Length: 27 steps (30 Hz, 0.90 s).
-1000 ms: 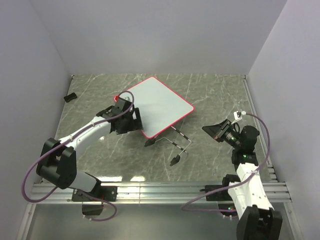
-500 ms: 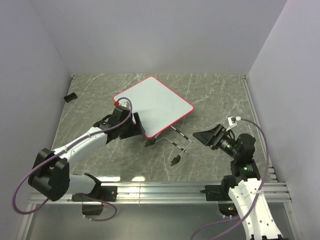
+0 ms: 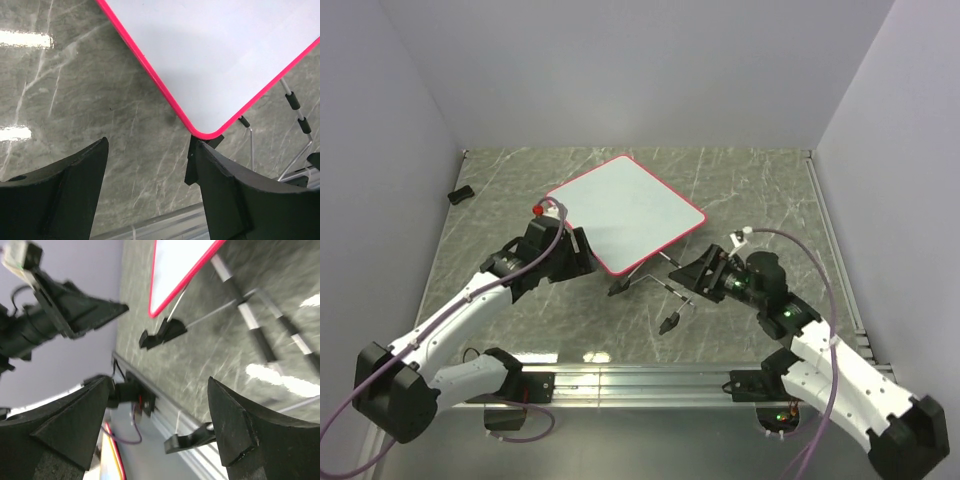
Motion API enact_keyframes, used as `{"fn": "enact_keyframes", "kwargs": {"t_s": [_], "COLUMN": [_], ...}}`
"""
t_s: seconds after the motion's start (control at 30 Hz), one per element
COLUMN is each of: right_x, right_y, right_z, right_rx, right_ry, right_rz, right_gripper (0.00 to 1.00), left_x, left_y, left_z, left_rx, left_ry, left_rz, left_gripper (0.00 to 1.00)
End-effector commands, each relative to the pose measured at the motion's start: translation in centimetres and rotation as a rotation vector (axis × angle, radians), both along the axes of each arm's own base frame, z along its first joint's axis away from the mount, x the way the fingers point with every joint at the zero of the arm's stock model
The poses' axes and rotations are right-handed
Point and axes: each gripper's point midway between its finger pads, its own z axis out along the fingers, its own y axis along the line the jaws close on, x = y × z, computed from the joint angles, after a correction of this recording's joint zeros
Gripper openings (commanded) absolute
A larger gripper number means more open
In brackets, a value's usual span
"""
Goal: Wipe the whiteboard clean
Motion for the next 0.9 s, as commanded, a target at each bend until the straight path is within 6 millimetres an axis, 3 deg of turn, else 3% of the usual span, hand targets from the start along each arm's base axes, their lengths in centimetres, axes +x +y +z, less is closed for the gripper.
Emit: {"fn": "enact_keyframes", "kwargs": {"t_s": [0.0, 0.07, 0.1, 0.2, 0.3, 0.4, 0.43, 0.5, 0.53, 0.63, 0.87], "right_x": [1.8, 2.8, 3.2, 4.7, 6.1, 8.0, 9.1, 10.3, 11.0, 11.6, 12.9], "right_y": [1.8, 2.0, 2.0, 1.8, 1.7, 0.2, -1.5, -2.9, -4.5, -6.1, -4.6], "right_z": [3.0, 3.4, 3.7, 5.3, 6.9, 7.8, 6.5, 6.5, 5.2, 3.8, -0.7], "right_rx": [-0.012, -0.053, -0.073, -0.104, -0.115, -0.159, -0.211, -0.238, -0.277, -0.305, -0.276], "right_ry": [-0.082, -0.079, -0.092, -0.125, -0.155, -0.150, -0.098, -0.068, -0.010, 0.068, 0.208], "right_rz": [-0.038, -0.051, -0.055, -0.092, -0.108, -0.179, -0.243, -0.291, -0.341, -0.408, -0.393], "right_gripper": [0.86, 0.86, 0.86, 0.86, 0.86, 0.87, 0.87, 0.87, 0.87, 0.86, 0.86], "left_x": [-0.9, -0.3, 0.4, 1.2, 1.5, 1.0, 0.5, 0.0, -0.4, -1.0, -1.2], "left_y": [0.3, 0.0, -0.5, -2.5, -4.2, -5.9, -6.3, -6.8, -7.1, -7.1, -6.1], "left_z": [-0.4, 1.3, 3.0, 5.6, 5.3, 3.6, 2.2, 1.5, 1.2, 1.0, 1.6], "left_rx": [0.002, -0.025, -0.054, -0.130, -0.129, -0.089, -0.043, -0.013, -0.003, 0.002, 0.048], "left_ry": [0.012, -0.037, -0.079, -0.118, -0.085, -0.034, 0.006, 0.026, 0.035, 0.040, 0.036], "left_rz": [0.001, 0.000, -0.004, -0.066, -0.117, -0.185, -0.202, -0.215, -0.225, -0.226, -0.216], "left_gripper": [0.76, 0.76, 0.77, 0.76, 0.75, 0.74, 0.73, 0.71, 0.71, 0.71, 0.71]}}
